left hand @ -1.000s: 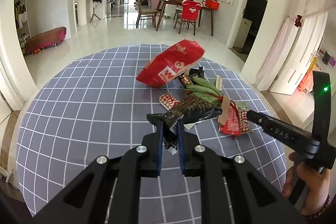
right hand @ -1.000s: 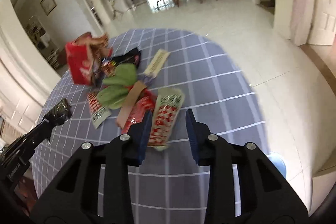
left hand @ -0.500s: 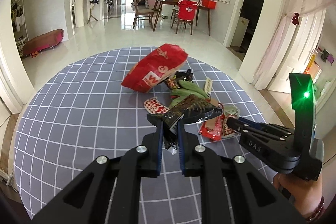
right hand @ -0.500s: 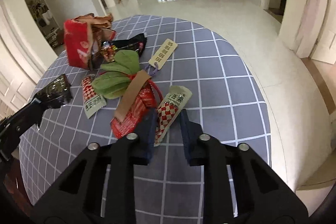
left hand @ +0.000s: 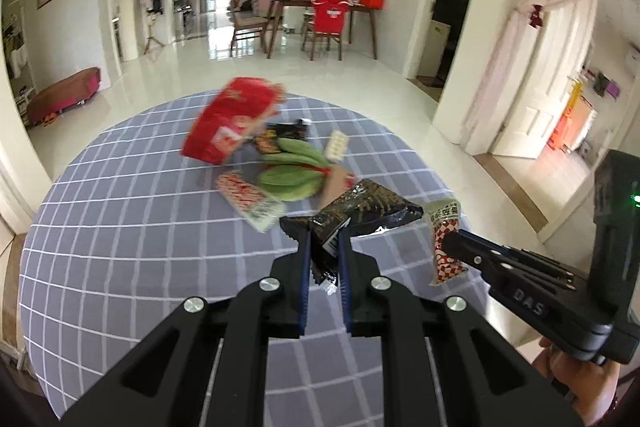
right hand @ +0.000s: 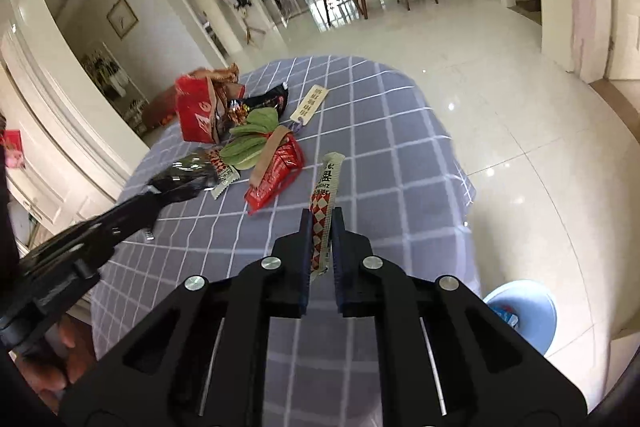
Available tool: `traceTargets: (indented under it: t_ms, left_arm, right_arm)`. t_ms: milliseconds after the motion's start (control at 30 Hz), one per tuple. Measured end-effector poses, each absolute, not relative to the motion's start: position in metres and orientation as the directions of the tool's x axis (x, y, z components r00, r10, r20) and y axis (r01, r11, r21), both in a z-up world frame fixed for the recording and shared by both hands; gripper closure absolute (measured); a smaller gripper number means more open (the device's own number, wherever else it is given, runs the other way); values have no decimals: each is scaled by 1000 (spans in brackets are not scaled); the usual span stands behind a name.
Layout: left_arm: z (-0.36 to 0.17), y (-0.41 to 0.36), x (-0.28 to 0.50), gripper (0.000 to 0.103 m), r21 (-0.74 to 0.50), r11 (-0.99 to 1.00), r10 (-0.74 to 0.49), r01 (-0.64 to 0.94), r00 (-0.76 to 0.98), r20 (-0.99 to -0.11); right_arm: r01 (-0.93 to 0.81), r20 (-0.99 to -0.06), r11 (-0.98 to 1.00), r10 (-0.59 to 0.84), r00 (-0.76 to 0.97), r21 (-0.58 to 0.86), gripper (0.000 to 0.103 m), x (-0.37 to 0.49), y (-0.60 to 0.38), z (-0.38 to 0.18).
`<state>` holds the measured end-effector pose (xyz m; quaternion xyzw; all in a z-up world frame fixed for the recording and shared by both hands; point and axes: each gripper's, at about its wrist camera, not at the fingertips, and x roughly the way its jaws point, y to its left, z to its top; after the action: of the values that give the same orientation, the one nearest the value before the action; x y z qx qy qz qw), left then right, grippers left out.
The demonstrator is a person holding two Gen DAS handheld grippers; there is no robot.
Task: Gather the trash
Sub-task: 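Carry the black wrapper and checkered packet over the blue basin and open both tools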
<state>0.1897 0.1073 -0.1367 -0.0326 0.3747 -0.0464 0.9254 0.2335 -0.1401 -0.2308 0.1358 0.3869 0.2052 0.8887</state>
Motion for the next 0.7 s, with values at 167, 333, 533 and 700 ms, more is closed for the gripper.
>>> traceTargets:
  t_ms: [167,333,533,700]
  left_arm:
    - [-138,51,180,91,-100,979,-194,175,690,-697]
    - [-147,-16,173,91,-90,949,-273,301,649,-710]
    - [-170,-91,172,91,-73,904,-332,420,587,-738]
    - [-191,-129,181,91,-39,889,-320,456,559,-765]
  right_arm:
    - [-206,-597,884,440,670,420,94,190,-195,-225]
    - [-108,-595,903,360,718,417,94,154,-253,-228]
    - [37,-626,909,256,737,416,93,131,-314,-251]
    - [97,-633,889,238,737,447,75,136,-342,-278]
